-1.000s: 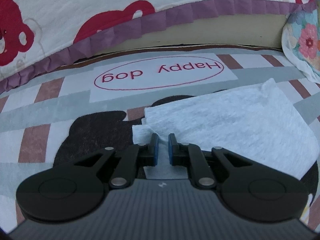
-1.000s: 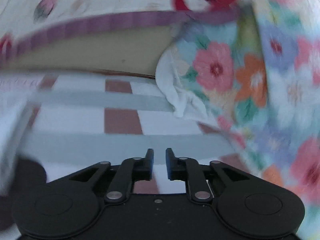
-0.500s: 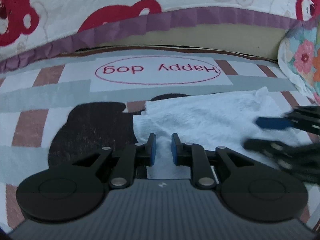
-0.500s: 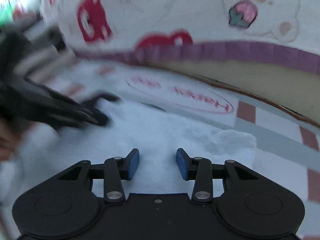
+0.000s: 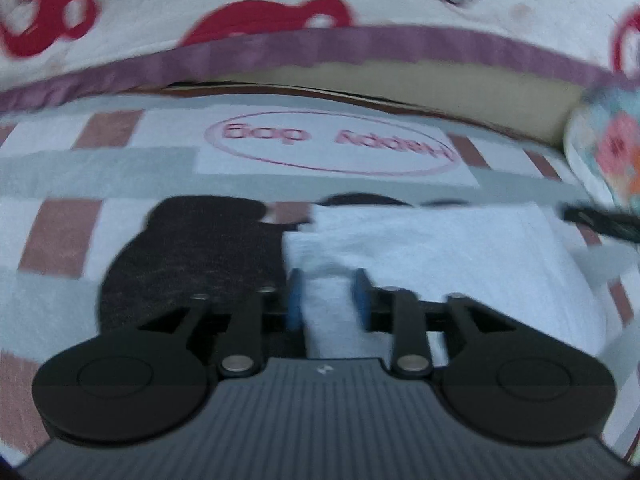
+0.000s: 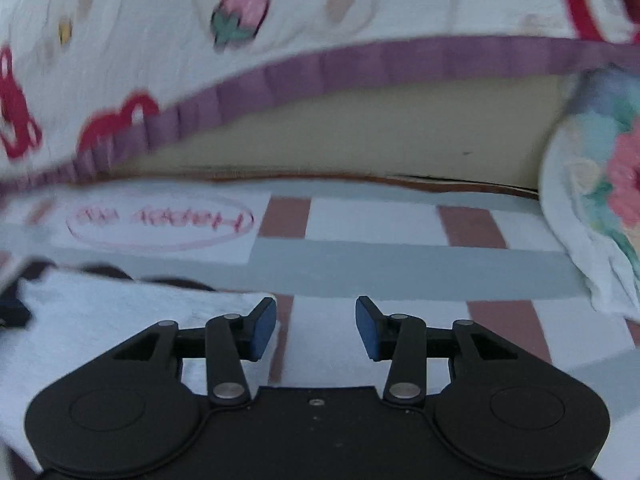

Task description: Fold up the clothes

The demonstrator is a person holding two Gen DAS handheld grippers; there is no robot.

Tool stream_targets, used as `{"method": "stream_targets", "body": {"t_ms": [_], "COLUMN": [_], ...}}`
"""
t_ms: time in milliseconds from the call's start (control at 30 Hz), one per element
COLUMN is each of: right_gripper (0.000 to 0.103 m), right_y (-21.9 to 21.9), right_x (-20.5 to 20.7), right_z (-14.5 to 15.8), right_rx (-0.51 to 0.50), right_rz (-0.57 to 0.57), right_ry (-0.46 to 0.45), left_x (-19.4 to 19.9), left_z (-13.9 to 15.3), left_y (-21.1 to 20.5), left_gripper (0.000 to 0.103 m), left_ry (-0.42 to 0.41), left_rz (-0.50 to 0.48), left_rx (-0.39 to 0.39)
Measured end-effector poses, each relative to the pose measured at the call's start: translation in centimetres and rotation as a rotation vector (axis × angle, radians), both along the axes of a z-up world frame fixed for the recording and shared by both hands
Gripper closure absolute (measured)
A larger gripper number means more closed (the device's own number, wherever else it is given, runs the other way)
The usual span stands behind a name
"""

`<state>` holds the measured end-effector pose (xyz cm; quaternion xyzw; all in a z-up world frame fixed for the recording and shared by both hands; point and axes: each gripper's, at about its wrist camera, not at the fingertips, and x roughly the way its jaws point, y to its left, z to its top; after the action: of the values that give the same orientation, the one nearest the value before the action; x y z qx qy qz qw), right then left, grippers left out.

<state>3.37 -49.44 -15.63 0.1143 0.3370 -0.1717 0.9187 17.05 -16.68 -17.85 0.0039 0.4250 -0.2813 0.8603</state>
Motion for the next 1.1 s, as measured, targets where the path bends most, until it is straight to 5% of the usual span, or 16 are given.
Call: {"method": "stream_targets", "body": {"t_ms": [100,167,300,467,633,800,900,1000,1100], "right_gripper": [0.051,0.049,0.049,0.048,0.048,0.048,0.048,0.048,0.048], "right_y": [-0.1,0.1,0.2,-1.2,-0.6,0.7,2.1,3.3,4.1], "right_x": [-3.5,-5.9,-8.0,-11.9,-12.2,-12.5,-12.2,-11.9,-11.6], "right_z": [1.0,0.8,-1.3,-2.4,-4.5,-5.2,-6.4,-7.1,-6.3], "right_rx": [0.157,0.263,0.254,0.547,0.730,0.903,1.002,1.030,0.932], "right_rz": [-0.033,-0.044,-0.070,-0.229,-0.332,-0.360,-0.356,-0.362,-0.322], "right_ry": [-0.082,-0.109,0.004,-0.085,-0.026,-0.094,-0.087,-0.071,-0.069], "left_x": [0.1,-0.1,-1.0,-3.8,-4.6,-3.7,-3.8,-4.2,-4.6], "left_z": [1.3,1.9,2.7,2.7,2.0,2.1,1.2,0.5,0.4], "left_y": [2.0,2.9,3.6,4.1,4.5,5.8,5.7,5.7,5.5], "left_gripper": [0.071,0.073,0.070,0.063,0.063,0.062,0.062,0.062,0.062], "left_ry": [-0.034,-0.048,0.017,0.039,0.148,0.214,0.224,0.223,0.186], "left_rz": [0.138,0.108,-0.002,-0.039,0.050,0.100,0.097,0.105,0.095], "left_rx": [-0.017,-0.058,-0.109,-0.153,-0.142,-0.208,-0.179,-0.185,-0.170]}}
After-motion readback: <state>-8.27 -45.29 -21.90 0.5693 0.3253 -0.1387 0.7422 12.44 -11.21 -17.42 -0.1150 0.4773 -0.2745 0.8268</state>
